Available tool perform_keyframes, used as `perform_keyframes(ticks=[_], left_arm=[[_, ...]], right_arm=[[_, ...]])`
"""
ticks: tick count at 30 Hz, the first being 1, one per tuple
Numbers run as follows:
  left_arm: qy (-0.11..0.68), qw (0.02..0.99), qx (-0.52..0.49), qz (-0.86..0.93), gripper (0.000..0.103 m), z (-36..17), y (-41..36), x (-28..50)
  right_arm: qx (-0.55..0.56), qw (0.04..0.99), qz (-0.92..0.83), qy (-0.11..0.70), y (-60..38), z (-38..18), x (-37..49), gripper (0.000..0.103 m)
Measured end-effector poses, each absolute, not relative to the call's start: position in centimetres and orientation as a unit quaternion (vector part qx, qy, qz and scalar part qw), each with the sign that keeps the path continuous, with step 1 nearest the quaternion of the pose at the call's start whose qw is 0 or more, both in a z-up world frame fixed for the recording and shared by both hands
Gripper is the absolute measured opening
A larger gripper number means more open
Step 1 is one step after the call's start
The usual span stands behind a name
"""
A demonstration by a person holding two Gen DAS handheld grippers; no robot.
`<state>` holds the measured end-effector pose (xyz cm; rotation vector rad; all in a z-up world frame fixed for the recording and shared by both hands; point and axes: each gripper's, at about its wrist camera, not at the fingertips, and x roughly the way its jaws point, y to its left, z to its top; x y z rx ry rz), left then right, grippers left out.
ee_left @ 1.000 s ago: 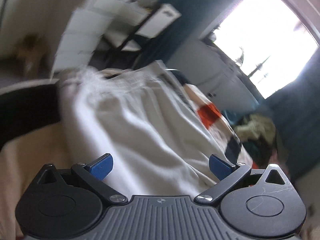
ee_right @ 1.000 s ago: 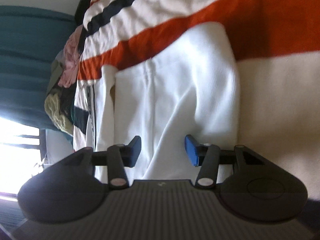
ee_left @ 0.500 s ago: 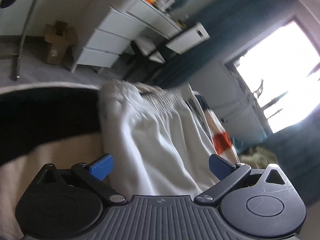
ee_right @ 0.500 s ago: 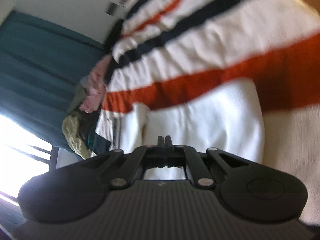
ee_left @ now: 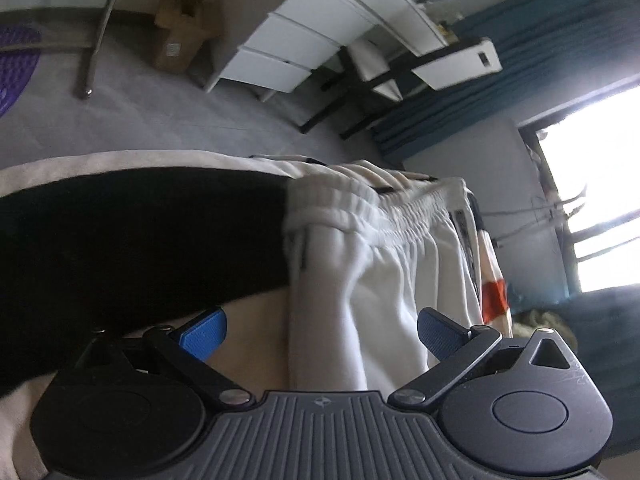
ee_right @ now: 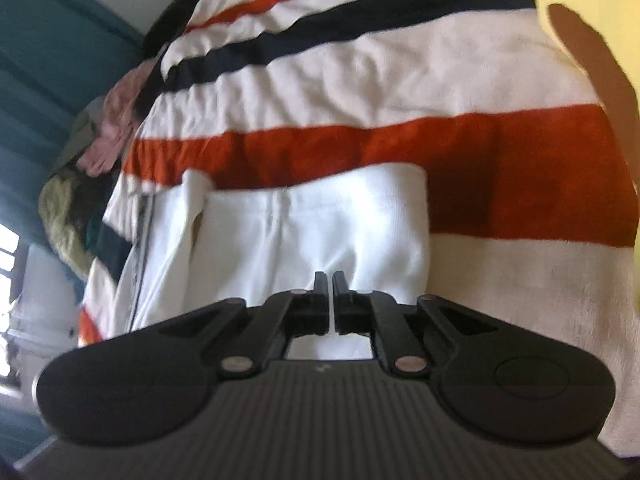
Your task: Fold clothes
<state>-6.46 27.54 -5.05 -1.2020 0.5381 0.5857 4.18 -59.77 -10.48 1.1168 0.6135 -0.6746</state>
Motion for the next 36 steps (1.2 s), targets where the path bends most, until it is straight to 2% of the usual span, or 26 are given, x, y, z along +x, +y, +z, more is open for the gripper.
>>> perform_keyframes(ticks=[1, 2, 3, 4, 5, 13, 16, 20, 22, 25, 26, 31, 36], left_arm=[[0.244, 0.749, -0.557, 0.263, 0.102, -5.2, 27.7, -6.7], [0.242, 0.747, -0.564, 0.255, 0.102, -5.4, 27.8, -6.9], [0.240, 0.746, -0.572, 0.242, 0.101, -5.7, 27.9, -6.8], [0.240, 0.746, -0.579, 0.228, 0.100, -5.9, 27.9, -6.8], [0.239, 0.745, -0.585, 0.213, 0.098, -6.2, 27.9, -6.7], [0.264, 0.751, -0.589, 0.140, 0.087, -6.8, 27.4, -5.1], [0.271, 0.747, -0.592, 0.137, 0.078, -7.3, 27.4, -5.0], [0.276, 0.732, -0.605, 0.145, 0.061, -8.4, 28.2, -4.5], [0.280, 0.733, -0.602, 0.148, 0.054, -8.5, 28.3, -4.3], [0.259, 0.736, -0.611, 0.135, 0.032, -8.6, 28.4, -4.5], [0.246, 0.736, -0.618, 0.128, 0.030, -8.6, 28.4, -4.6], [0.222, 0.740, -0.624, 0.120, 0.026, -8.2, 28.2, -5.6], [0.233, 0.734, -0.624, 0.130, 0.026, -8.4, 28.4, -5.8]], right_arm=[[0.510, 0.754, -0.304, 0.281, -59.6, -10.2, 3.9, 0.018], [0.509, 0.756, -0.300, 0.282, -59.5, -10.0, 3.6, 0.040], [0.509, 0.758, -0.296, 0.280, -59.3, -9.7, 3.3, 0.069], [0.514, 0.758, -0.295, 0.270, -59.2, -9.5, 2.9, 0.079], [0.525, 0.756, -0.293, 0.258, -59.0, -9.3, 2.4, 0.084], [0.615, 0.700, -0.272, 0.240, -58.2, -10.7, 0.2, 0.083], [0.642, 0.678, -0.271, 0.234, -58.5, -11.6, -0.4, 0.083], [0.633, 0.680, -0.282, 0.239, -58.5, -12.0, 0.0, 0.071], [0.628, 0.678, -0.291, 0.245, -58.7, -12.4, 0.4, 0.071], [0.643, 0.662, -0.305, 0.234, -59.7, -13.6, 0.7, 0.071], [0.647, 0.662, -0.307, 0.222, -60.1, -13.8, 0.7, 0.071], [0.641, 0.679, -0.299, 0.200, -60.7, -13.6, 0.6, 0.071], [0.638, 0.666, -0.288, 0.259, -59.0, -13.6, -0.4, 0.069]])
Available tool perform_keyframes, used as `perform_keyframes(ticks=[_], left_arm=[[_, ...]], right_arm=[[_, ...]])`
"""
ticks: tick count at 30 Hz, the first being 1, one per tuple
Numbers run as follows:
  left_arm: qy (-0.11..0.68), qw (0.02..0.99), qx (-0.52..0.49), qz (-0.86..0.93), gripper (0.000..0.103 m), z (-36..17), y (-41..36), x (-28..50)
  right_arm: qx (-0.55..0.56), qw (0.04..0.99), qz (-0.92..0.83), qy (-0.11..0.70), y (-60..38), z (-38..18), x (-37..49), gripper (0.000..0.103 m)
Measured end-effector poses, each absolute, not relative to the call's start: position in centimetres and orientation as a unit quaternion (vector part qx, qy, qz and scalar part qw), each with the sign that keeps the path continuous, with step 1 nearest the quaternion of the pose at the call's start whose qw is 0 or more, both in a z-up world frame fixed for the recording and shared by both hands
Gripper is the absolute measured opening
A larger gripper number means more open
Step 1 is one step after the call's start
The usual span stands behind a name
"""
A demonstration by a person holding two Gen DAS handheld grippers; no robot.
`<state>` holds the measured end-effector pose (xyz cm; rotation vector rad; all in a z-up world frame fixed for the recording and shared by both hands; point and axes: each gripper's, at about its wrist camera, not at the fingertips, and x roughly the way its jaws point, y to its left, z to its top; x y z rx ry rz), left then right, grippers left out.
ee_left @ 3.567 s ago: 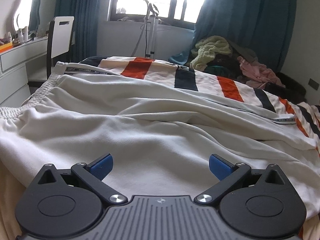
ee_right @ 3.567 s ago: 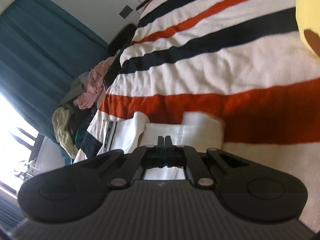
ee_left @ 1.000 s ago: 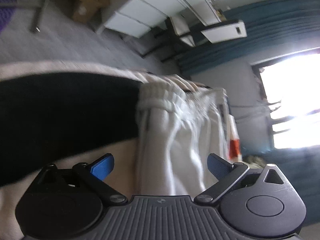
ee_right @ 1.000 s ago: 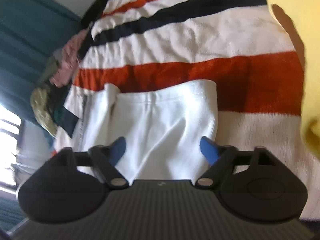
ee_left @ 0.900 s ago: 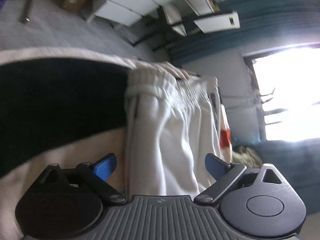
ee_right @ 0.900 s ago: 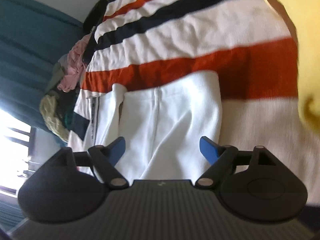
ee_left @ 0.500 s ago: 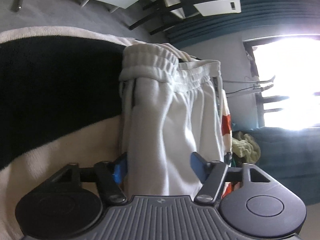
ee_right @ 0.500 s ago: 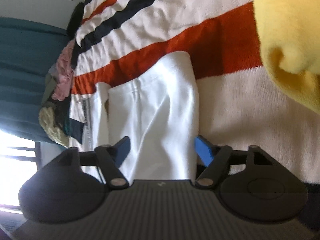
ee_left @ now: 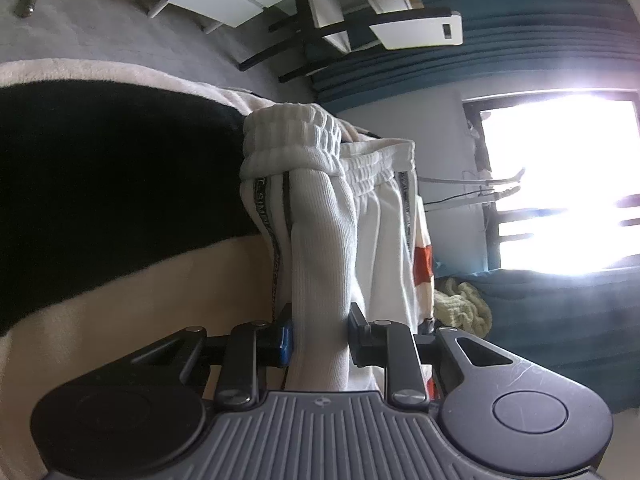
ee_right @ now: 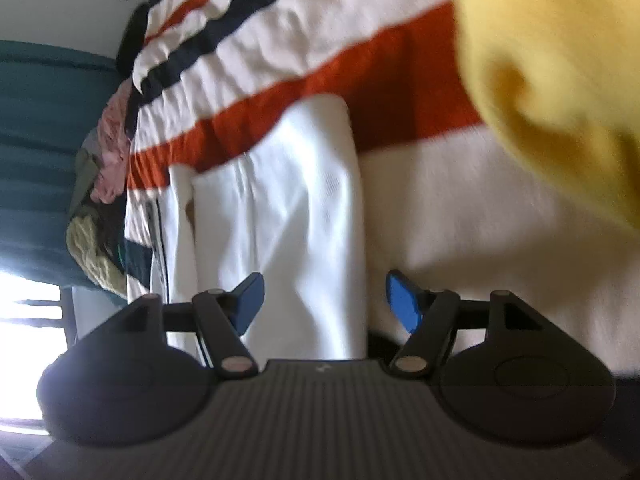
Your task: Fold clothes
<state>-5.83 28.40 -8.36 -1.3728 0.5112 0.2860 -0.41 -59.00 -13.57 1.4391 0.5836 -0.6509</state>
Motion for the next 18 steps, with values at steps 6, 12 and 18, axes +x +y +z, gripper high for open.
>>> perform_keyframes(ticks=[6, 12, 18], left_arm=[[0.247, 0.726, -0.625, 0.148, 0.032, -9.3, 28.6, -5.3], [0.256, 0.729, -0.615, 0.157, 0.037, -10.1, 29.1, -4.3], [0.250, 0.724, -0.618, 0.177, 0.016, -10.0, 28.9, -4.3]], right_arm=[[0.664, 0.649, -0.282, 0.243, -59.6, -15.1, 0.6, 0.071], [0.607, 0.699, -0.306, 0.222, -61.0, -14.6, 3.1, 0.010], [0.540, 0.771, -0.291, 0.172, -60.3, -11.2, 3.3, 0.006]])
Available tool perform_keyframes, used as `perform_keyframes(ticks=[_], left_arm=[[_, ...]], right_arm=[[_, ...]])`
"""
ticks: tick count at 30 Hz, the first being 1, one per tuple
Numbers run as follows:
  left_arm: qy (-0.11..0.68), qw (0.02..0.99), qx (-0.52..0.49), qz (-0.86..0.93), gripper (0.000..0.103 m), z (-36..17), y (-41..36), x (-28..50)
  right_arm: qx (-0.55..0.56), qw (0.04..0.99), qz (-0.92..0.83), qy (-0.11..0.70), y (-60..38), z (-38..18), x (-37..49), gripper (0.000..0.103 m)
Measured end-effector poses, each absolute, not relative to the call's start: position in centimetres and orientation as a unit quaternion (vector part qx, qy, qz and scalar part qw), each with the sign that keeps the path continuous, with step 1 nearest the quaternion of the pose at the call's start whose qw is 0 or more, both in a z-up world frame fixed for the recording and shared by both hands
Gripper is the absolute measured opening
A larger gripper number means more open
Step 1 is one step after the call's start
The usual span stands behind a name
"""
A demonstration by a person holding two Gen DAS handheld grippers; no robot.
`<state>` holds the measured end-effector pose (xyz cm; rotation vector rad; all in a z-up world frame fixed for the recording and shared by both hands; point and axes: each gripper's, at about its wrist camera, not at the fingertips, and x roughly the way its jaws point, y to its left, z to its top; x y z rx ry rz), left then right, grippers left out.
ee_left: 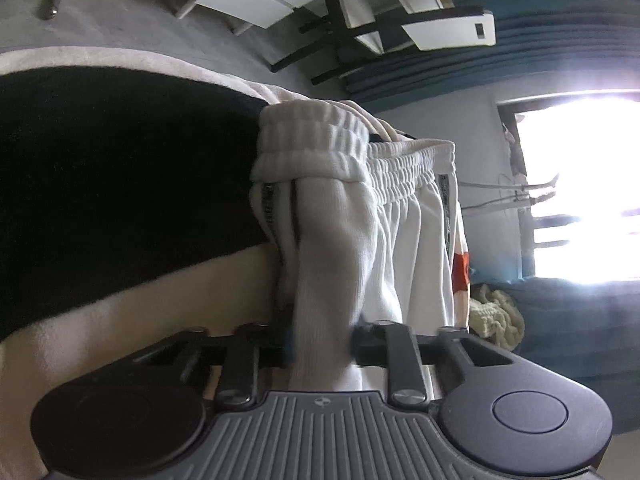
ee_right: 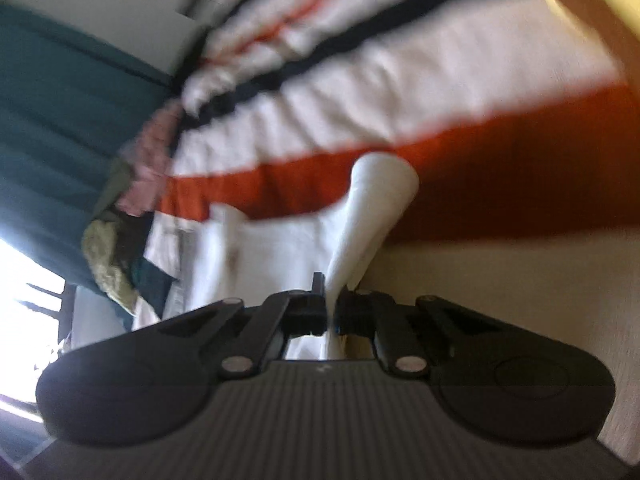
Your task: Fold clothes
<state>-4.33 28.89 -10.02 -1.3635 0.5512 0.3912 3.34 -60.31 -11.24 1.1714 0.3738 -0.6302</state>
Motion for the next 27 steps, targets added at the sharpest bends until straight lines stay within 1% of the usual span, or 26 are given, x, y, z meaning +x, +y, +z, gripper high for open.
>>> perform_keyframes(ticks=[1, 4, 8, 13, 16, 17, 21, 24, 27], left_arm=[[0.243, 0.726, -0.617, 0.180, 0.012, -9.8, 28.8, -4.6], [0.203, 0.742, -0.614, 0.177, 0.009, -8.3, 29.0, -6.0], [0.140, 0.773, -0.597, 0.161, 0.008, -5.5, 28.7, -7.3], [0.075, 0.808, -0.566, 0.146, 0.008, -1.4, 26.5, -5.3], [0.050, 0.814, -0.557, 0.156, 0.008, 0.5, 24.8, -1.6], [0.044, 0.814, -0.557, 0.160, 0.008, 0.9, 24.5, 1.3], [0.046, 0.823, -0.544, 0.159, 0.009, 1.4, 24.2, 7.4], [0.059, 0.825, -0.535, 0.171, 0.009, 1.6, 24.4, 12.3], [0.059, 0.834, -0.517, 0.184, 0.009, 1.4, 24.3, 17.5]], right_arm=[[0.527, 0.784, -0.287, 0.158, -60.1, -10.3, 3.2, 0.005], [0.518, 0.799, -0.279, 0.124, -60.0, -8.5, 2.4, 0.005], [0.509, 0.808, -0.274, 0.111, -60.1, -6.3, 2.1, 0.005], [0.472, 0.833, -0.269, 0.106, -60.7, -2.4, 4.7, 0.005], [0.449, 0.845, -0.266, 0.115, -60.8, -0.4, 8.0, 0.005], [0.439, 0.849, -0.268, 0.118, -60.7, 0.1, 9.2, 0.005], [0.403, 0.863, -0.279, 0.122, -60.2, 1.3, 14.8, 0.005], [0.377, 0.870, -0.291, 0.125, -59.9, 0.8, 19.8, 0.005], [0.350, 0.876, -0.300, 0.140, -59.1, -1.5, 25.3, 0.005]])
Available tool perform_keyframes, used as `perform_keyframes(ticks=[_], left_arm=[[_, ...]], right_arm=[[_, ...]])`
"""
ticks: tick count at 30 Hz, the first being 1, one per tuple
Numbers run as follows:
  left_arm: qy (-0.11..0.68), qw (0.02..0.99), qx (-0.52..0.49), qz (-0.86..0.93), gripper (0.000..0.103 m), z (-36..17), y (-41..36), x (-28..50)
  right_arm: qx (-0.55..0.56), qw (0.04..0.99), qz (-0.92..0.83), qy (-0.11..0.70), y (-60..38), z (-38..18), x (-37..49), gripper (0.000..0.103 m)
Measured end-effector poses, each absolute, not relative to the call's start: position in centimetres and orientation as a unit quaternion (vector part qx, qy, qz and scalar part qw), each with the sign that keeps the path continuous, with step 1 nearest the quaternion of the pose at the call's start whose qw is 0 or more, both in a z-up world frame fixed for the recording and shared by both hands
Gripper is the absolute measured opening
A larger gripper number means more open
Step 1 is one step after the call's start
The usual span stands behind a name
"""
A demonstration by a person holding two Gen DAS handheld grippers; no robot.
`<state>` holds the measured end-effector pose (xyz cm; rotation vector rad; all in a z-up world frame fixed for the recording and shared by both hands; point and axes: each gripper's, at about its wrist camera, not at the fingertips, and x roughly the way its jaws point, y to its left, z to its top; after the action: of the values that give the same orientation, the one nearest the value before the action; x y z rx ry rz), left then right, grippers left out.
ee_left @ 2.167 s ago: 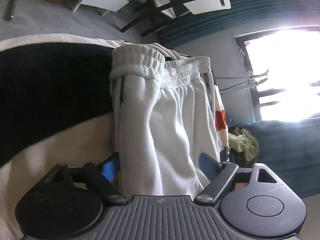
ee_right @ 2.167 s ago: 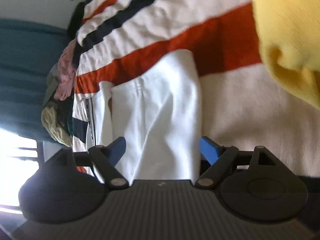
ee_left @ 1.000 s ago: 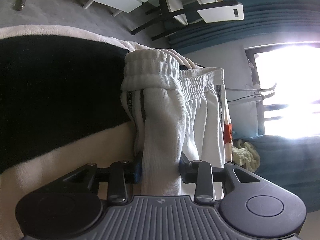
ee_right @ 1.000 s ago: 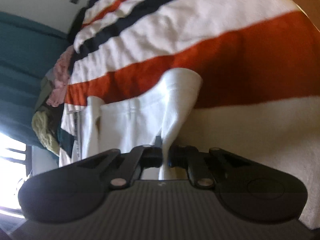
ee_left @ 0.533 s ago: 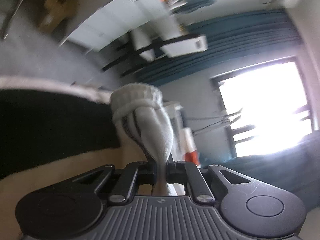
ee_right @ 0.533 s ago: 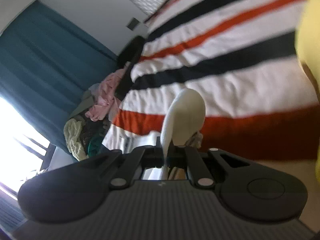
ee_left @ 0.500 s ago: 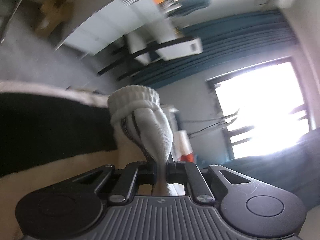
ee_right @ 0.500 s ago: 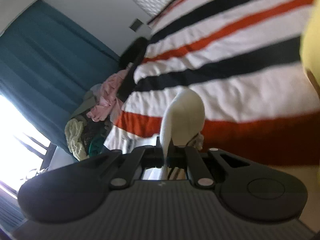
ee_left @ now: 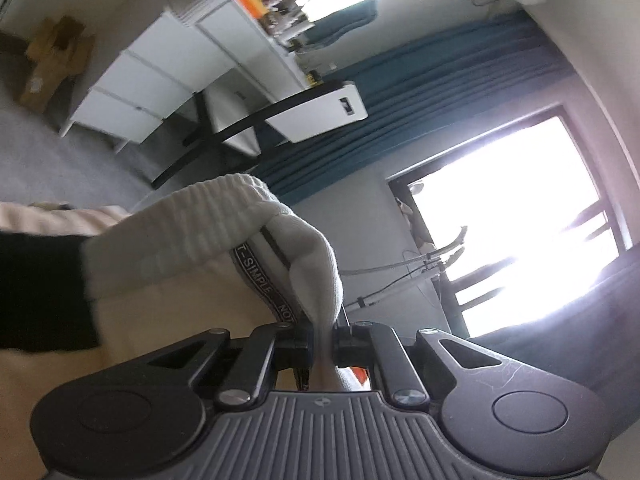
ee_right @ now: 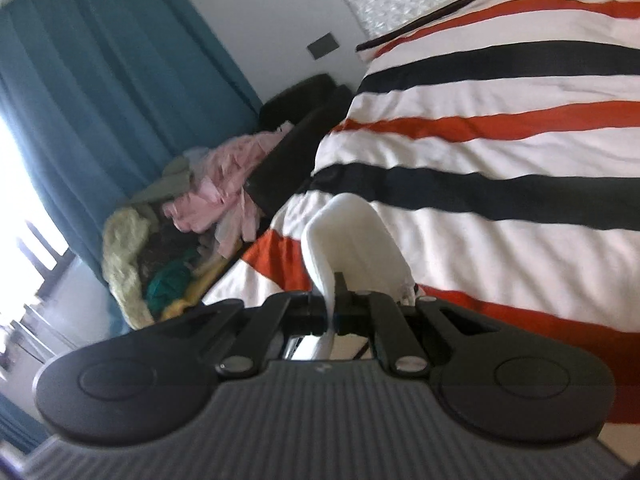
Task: Fold clothes
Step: 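Lift the garment with both grippers, regripping the waistband and leg fabric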
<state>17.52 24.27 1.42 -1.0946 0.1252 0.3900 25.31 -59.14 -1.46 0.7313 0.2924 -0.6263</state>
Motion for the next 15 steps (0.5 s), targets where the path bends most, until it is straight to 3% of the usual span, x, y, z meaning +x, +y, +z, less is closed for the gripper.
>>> perform_keyframes(ticks=[8, 15], left_arm=[[0.051, 0.845, -0.495, 0.194, 0.009, -1.4, 22.9, 28.6], [0.080, 0.859, -0.466, 0.196, 0.010, -4.1, 21.5, 34.5]], right_arm=[[0.321, 0.871, -0.325, 0.182, -58.3, -8.0, 38.7, 0.005], [0.301, 0.870, -0.329, 0.210, -59.3, -12.2, 44.4, 0.006]])
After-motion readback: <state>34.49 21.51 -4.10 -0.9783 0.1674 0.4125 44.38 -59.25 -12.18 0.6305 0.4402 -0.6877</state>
